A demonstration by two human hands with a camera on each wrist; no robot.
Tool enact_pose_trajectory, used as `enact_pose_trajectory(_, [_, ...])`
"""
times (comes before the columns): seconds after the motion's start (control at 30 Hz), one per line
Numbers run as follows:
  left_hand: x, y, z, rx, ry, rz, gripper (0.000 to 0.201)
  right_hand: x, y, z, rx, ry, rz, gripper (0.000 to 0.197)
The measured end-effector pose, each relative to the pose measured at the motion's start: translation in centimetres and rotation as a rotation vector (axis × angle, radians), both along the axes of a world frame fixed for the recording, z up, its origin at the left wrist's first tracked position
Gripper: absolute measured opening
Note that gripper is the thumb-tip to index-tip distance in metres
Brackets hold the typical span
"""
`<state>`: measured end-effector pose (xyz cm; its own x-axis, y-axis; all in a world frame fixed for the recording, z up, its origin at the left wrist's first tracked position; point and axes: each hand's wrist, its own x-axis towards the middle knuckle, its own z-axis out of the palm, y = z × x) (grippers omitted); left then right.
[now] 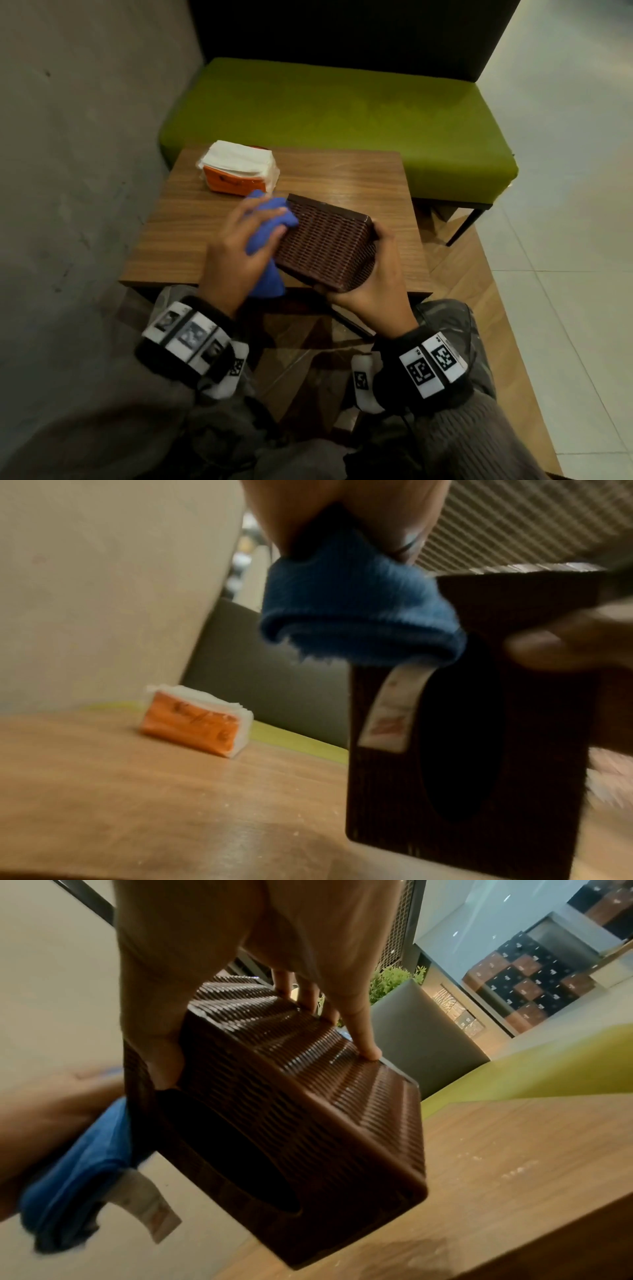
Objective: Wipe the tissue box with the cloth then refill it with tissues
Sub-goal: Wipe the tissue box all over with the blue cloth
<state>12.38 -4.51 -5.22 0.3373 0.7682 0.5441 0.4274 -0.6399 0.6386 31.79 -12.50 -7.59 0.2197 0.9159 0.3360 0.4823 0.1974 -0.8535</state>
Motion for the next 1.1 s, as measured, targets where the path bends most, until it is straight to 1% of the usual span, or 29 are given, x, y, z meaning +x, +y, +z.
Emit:
enact_pose_trajectory(0.03, [-0.8,0.7,0.1,-0.088,-0.069,0.053,0.021,0.3,0.0,0.3,-0.016,0.053,0.017,0.101])
enact_pose_trajectory(0.07, [-1.7,1.3,0.3,-0.189,-0.129,0.053,0.018,0.6,0.0,0.8,-0.036,0.134,0.038,0.1])
enact_pose_trajectory(0.1, [-2.6,1.8,0.7,-0.308,-0.175,0.002,0.02,1.0,0.0,1.4,-0.053,0.208,0.063,0.1])
enact_pose_trajectory(0.13, [-3.4,2.1,0.9,-0.422,-0.176,-0.08,0.032,1.4,0.1,2.0,-0.065,0.246,0.086,0.102])
enact_pose_trajectory(0.17, [-4.0,2.2,1.2,-0.495,-0.133,-0.177,0.054,1.8,0.3,2.4,-0.076,0.242,0.104,0.104])
enact_pose_trajectory(0.23, [-4.5,2.2,1.6,-0.555,0.013,-0.358,0.103,2.4,0.4,2.8,-0.106,0.198,0.157,0.107])
enact_pose_trajectory(0.27, [-4.5,2.2,1.8,-0.564,0.075,-0.423,0.119,2.6,0.4,2.9,-0.126,0.185,0.184,0.108])
enact_pose_trajectory(0.3, [-4.4,2.1,2.1,-0.563,0.126,-0.465,0.129,2.6,0.3,2.9,-0.141,0.183,0.214,0.11])
enact_pose_trajectory(0.33, [-4.3,2.1,2.6,-0.563,0.165,-0.495,0.134,2.6,0.2,2.8,-0.148,0.191,0.244,0.111])
enact_pose_trajectory(0.4, [-3.9,2.3,3.5,-0.567,0.263,-0.513,0.137,2.4,-0.2,2.7,-0.145,0.226,0.292,0.111])
enact_pose_trajectory(0.43, [-3.7,2.2,4.1,-0.534,0.353,-0.493,0.137,2.4,-0.4,2.7,-0.147,0.245,0.312,0.11])
enact_pose_trajectory(0.47, [-3.4,2.0,4.5,-0.476,0.436,-0.465,0.134,2.4,-0.6,2.8,-0.151,0.259,0.327,0.109])
enact_pose_trajectory(0.5, [-3.1,1.8,4.8,-0.43,0.471,-0.45,0.126,2.5,-0.6,2.8,-0.158,0.26,0.336,0.109])
enact_pose_trajectory(0.53, [-2.9,1.5,4.9,-0.419,0.462,-0.447,0.119,2.7,-0.6,2.8,-0.167,0.239,0.34,0.11])
enact_pose_trajectory(0.57, [-2.7,1.3,4.9,-0.434,0.43,-0.438,0.115,2.8,-0.6,2.6,-0.178,0.198,0.337,0.112])
enact_pose_trajectory(0.6, [-2.5,1.2,4.8,-0.448,0.408,-0.418,0.116,3.0,-0.4,2.4,-0.187,0.144,0.324,0.117])
enact_pose_trajectory(0.63, [-2.4,1.2,4.8,-0.431,0.414,-0.387,0.117,3.0,-0.3,2.2,-0.19,0.073,0.298,0.123])
enact_pose_trajectory(0.67, [-2.3,1.2,4.8,-0.371,0.456,-0.34,0.117,3.0,-0.2,2.2,-0.185,-0.012,0.264,0.128])
enact_pose_trajectory(0.73, [-2.0,1.1,5.3,-0.22,0.59,-0.247,0.114,2.0,-0.2,2.7,-0.143,-0.205,0.216,0.132])
enact_pose_trajectory(0.8, [-1.2,0.7,6.1,-0.13,0.753,-0.175,0.111,0.1,-0.1,3.0,-0.096,-0.411,0.202,0.133])
enact_pose_trajectory(0.83, [-0.7,0.5,6.3,-0.081,0.844,-0.144,0.11,-1.0,0.2,3.0,-0.094,-0.477,0.184,0.134])
enact_pose_trajectory(0.87, [-0.1,0.3,6.4,-0.023,0.915,-0.122,0.11,-2.1,0.5,3.0,-0.094,-0.496,0.148,0.132])
enact_pose_trajectory(0.9, [0.4,0.1,6.5,0.031,0.959,-0.109,0.109,-2.8,0.9,2.8,-0.078,-0.477,0.096,0.128])
enact_pose_trajectory(0.97, [1.1,0.2,6.5,0.111,0.97,-0.111,0.106,-3.3,1.7,2.6,-0.008,-0.401,0.02,0.111])
enact_pose_trajectory(1.0, [1.0,0.6,6.5,0.107,0.936,-0.141,0.105,-3.1,1.9,2.5,0.022,-0.372,0.006,0.104])
enact_pose_trajectory(1.03, [0.7,1.1,6.5,0.062,0.871,-0.191,0.106,-2.7,2.0,2.4,0.037,-0.351,0.001,0.099])
enact_pose_trajectory(1.07, [0.4,1.6,6.6,-0.014,0.754,-0.24,0.108,-2.1,1.9,2.3,0.042,-0.329,-0.003,0.096])
enact_pose_trajectory(1.1, [0.0,2.1,6.8,-0.102,0.574,-0.258,0.108,-1.6,1.8,2.2,0.039,-0.302,-0.013,0.096])
